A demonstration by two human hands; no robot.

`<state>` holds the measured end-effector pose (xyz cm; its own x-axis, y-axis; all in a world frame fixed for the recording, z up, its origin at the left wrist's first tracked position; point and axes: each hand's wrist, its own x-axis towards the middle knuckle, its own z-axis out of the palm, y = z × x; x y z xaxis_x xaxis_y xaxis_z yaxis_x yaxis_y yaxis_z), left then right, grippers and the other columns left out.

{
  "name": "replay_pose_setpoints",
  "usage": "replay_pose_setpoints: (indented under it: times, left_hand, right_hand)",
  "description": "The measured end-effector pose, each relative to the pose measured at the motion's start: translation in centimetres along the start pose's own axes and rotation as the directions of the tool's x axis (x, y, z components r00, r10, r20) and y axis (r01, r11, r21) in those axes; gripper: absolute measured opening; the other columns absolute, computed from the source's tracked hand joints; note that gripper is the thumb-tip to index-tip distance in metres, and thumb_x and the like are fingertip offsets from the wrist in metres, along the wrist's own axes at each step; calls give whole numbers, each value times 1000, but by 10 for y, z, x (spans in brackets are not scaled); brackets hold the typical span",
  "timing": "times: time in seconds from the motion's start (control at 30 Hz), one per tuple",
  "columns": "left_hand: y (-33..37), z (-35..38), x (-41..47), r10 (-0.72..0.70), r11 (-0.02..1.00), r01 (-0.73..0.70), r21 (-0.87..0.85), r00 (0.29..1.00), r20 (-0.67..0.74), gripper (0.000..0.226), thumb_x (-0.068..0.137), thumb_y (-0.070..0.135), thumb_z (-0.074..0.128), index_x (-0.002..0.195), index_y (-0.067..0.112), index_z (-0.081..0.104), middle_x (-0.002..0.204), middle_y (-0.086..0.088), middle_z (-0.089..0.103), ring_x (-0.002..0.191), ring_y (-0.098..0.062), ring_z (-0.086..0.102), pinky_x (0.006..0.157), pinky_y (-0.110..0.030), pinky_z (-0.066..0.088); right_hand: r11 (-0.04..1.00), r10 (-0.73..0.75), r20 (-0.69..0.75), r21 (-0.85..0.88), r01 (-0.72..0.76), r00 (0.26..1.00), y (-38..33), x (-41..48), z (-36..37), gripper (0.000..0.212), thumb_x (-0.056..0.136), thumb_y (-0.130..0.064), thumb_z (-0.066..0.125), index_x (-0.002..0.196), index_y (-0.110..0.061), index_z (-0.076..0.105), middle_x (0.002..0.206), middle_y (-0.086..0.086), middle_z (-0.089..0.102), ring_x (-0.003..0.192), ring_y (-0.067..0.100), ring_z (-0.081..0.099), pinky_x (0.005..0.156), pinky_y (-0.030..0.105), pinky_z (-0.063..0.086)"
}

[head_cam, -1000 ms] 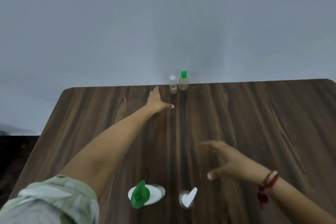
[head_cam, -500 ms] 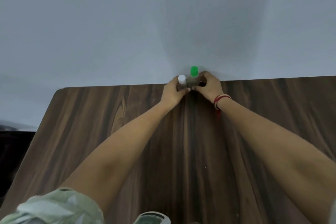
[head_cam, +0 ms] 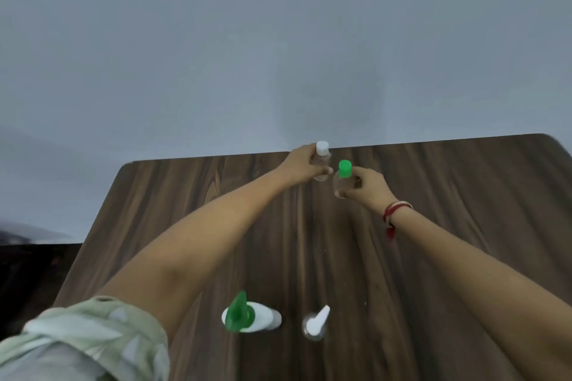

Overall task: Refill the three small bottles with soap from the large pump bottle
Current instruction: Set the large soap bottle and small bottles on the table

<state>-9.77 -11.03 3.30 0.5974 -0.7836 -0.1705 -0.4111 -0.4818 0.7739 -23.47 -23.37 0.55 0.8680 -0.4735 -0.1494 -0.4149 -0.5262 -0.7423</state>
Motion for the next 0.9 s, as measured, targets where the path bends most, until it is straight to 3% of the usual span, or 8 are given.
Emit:
replay_pose_setpoints:
  times: [0.17, 0.23, 0.37, 0.47, 0.57, 0.67, 0.77, 0.9]
  left_hand:
    - [79, 14, -66, 97, 995, -96, 28, 995, -30, 33, 76, 30, 74, 103, 15, 62, 103, -2, 67, 98, -17, 62, 87, -35, 51]
    - [106, 25, -97, 142, 990, -141, 25, 987, -77, 36, 75, 29, 75, 101, 11, 57, 98, -1, 65, 91, -16, 61, 79, -31, 50]
    - [132, 60, -172, 212, 970, -230, -77, 958, -195, 33, 74, 24, 78, 93, 15, 51, 85, 10, 60, 72, 2, 54, 62, -13, 40]
    - [110, 101, -219, 201, 965, -236, -113, 944, -260, 29, 73, 30, 77, 85, 25, 51, 71, 15, 55, 62, 6, 49, 58, -17, 38]
    - [72, 146, -243, 92, 967, -150, -207, 959, -268, 23, 76, 32, 75, 86, 23, 56, 73, 14, 59, 67, 4, 52, 65, -20, 42]
    - [36, 183, -247, 27, 977, -76, -200, 971, -238, 22, 79, 32, 72, 91, 23, 55, 80, 14, 60, 72, 0, 53, 66, -15, 40]
    - [11, 206, -243, 63, 982, -104, -156, 966, -252, 21, 83, 34, 67, 94, 24, 52, 85, 14, 58, 75, -2, 53, 66, -14, 40]
    - [-17, 227, -241, 135, 976, -178, -123, 947, -293, 25, 84, 36, 65, 99, 20, 54, 91, 6, 64, 82, -12, 59, 72, -27, 46]
  right_hand:
    - [993, -83, -55, 83, 88, 995, -29, -100, -44, 35, 73, -8, 75, 92, -33, 60, 79, -24, 59, 72, -3, 55, 59, 3, 39]
    - [991, -65, -94, 107, 75, 993, -30, -136, -54, 34, 73, -8, 75, 93, -30, 59, 82, -24, 59, 74, -10, 56, 61, -1, 38]
    - [998, 56, -183, 23, -53, 981, -13, -192, -58, 39, 69, -16, 80, 104, -11, 63, 92, -2, 60, 87, 12, 56, 74, 21, 39]
    - [993, 120, -178, 19, -119, 977, 7, -225, -48, 40, 65, -17, 84, 101, -13, 67, 92, 2, 66, 87, 13, 59, 71, 20, 38]
    - [989, 145, -168, 10, -145, 975, 30, -242, -26, 40, 65, -20, 85, 100, -14, 69, 89, 0, 66, 83, 9, 56, 60, 13, 34]
    - [990, 138, -173, 31, -135, 975, 55, -246, 1, 39, 68, -19, 83, 102, -16, 66, 88, -2, 63, 87, 12, 59, 67, 14, 34]
    - [994, 107, -181, 54, -99, 978, 79, -244, 25, 37, 73, -14, 79, 100, -24, 57, 91, -3, 62, 96, 18, 61, 67, 14, 36]
    - [999, 33, -208, 14, -31, 978, 103, -240, 54, 47, 72, -7, 78, 114, -9, 58, 99, 4, 64, 95, 17, 59, 72, 16, 36]
